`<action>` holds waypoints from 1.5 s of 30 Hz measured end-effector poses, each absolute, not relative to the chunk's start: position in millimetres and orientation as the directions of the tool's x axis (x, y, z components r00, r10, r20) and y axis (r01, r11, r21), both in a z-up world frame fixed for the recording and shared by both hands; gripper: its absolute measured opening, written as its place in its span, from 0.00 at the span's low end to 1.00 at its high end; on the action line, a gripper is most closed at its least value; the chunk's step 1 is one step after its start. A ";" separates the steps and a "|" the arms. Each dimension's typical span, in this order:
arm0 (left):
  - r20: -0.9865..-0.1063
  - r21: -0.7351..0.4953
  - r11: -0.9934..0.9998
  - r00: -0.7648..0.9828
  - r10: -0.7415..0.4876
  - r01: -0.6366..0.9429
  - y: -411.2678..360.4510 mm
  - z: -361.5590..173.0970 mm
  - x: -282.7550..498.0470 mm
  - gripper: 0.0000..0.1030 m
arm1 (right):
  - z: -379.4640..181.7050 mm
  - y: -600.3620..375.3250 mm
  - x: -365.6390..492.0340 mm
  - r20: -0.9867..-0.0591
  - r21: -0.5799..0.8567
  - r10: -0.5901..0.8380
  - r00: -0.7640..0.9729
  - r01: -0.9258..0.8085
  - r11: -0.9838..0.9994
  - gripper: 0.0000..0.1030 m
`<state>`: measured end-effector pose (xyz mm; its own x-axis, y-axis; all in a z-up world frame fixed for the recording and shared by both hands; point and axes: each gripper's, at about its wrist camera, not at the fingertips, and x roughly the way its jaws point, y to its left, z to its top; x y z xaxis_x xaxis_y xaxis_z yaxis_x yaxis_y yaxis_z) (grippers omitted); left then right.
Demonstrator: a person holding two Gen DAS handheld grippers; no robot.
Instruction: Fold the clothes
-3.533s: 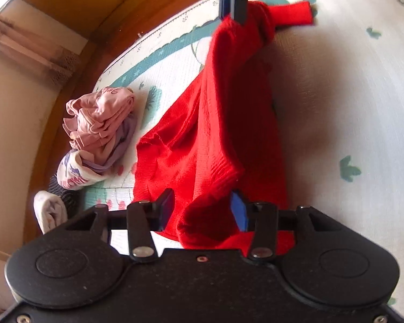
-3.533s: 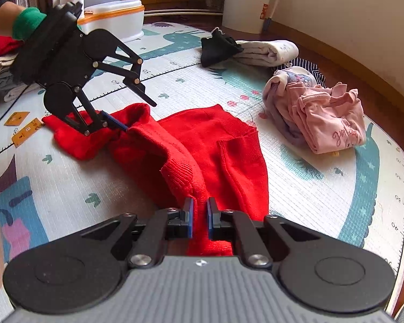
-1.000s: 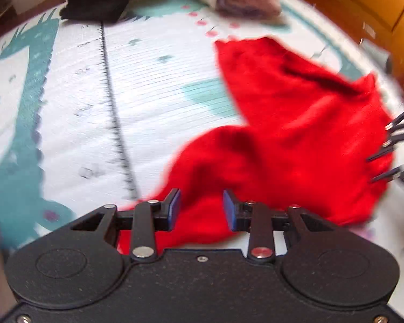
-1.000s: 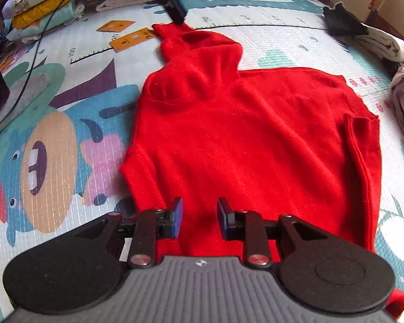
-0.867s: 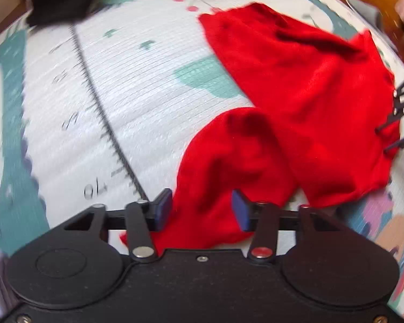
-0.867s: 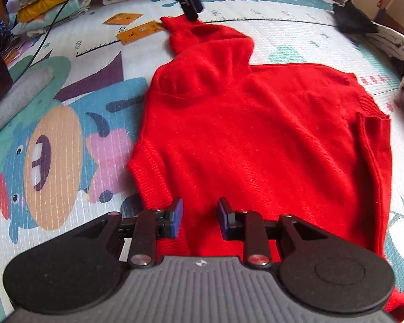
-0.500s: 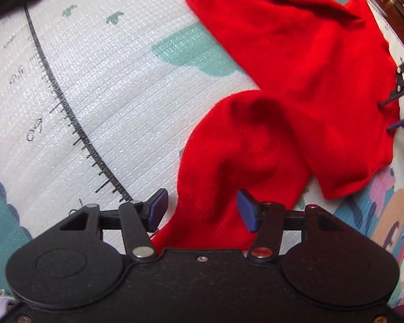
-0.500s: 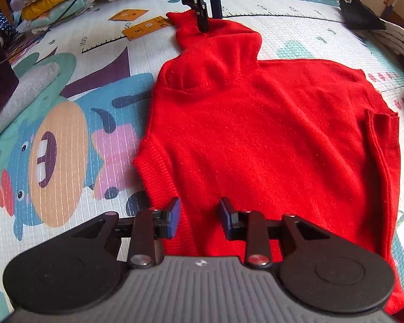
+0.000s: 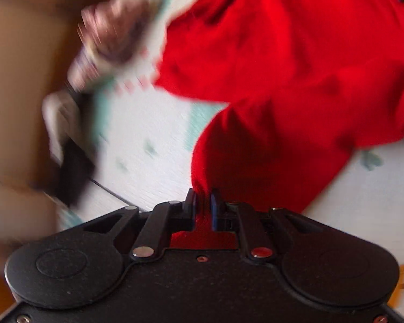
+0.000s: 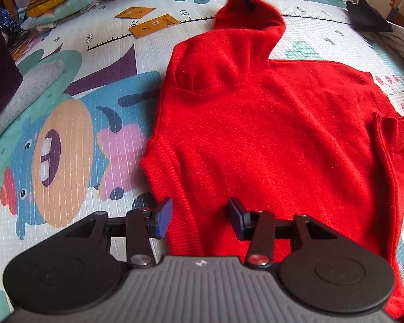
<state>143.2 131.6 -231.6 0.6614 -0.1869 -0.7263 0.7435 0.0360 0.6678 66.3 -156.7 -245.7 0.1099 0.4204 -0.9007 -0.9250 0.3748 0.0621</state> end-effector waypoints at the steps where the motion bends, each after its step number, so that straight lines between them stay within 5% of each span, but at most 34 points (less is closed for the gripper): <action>1: -0.682 0.712 0.005 0.692 -0.237 0.702 132.6 -228.5 133.7 0.08 | -245.7 -156.9 66.5 -0.900 0.064 0.421 0.109 -0.925 0.376 0.47; 10: -0.797 0.549 0.291 0.596 -0.101 0.784 152.3 -186.7 161.2 0.08 | -246.7 -157.2 66.7 -0.900 0.065 0.422 0.107 -0.925 0.374 0.47; 19: -0.960 0.178 0.480 0.259 -0.109 0.859 159.0 -156.2 168.8 0.08 | -247.3 -157.5 65.9 -0.898 0.062 0.425 0.110 -0.927 0.370 0.47; 32: -0.869 0.438 0.652 0.477 0.130 0.620 177.3 -227.7 222.0 0.25 | -248.0 -154.7 62.9 -0.900 0.062 0.424 0.102 -0.932 0.356 0.58; 35: -0.899 0.308 0.833 0.426 0.098 0.460 210.7 -225.6 225.1 0.25 | -246.9 -155.7 64.3 -0.896 0.069 0.432 0.101 -0.931 0.359 0.55; 38: -0.924 0.110 0.965 0.383 0.010 0.239 243.9 -235.0 226.1 0.25 | -241.2 -156.2 69.4 -0.887 0.067 0.446 0.118 -0.923 0.378 0.41; 45: -0.874 -0.314 0.940 0.427 -0.232 -0.132 283.7 -255.7 224.0 0.25 | -213.8 -118.7 77.6 -0.820 -0.030 0.535 0.206 -0.948 0.318 0.41</action>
<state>224.0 283.7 -255.7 0.4275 -0.2318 -0.8738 -0.1324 0.9401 -0.3141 77.6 -118.7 -213.8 0.2056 0.5348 -0.8195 -0.9476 0.3180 -0.0302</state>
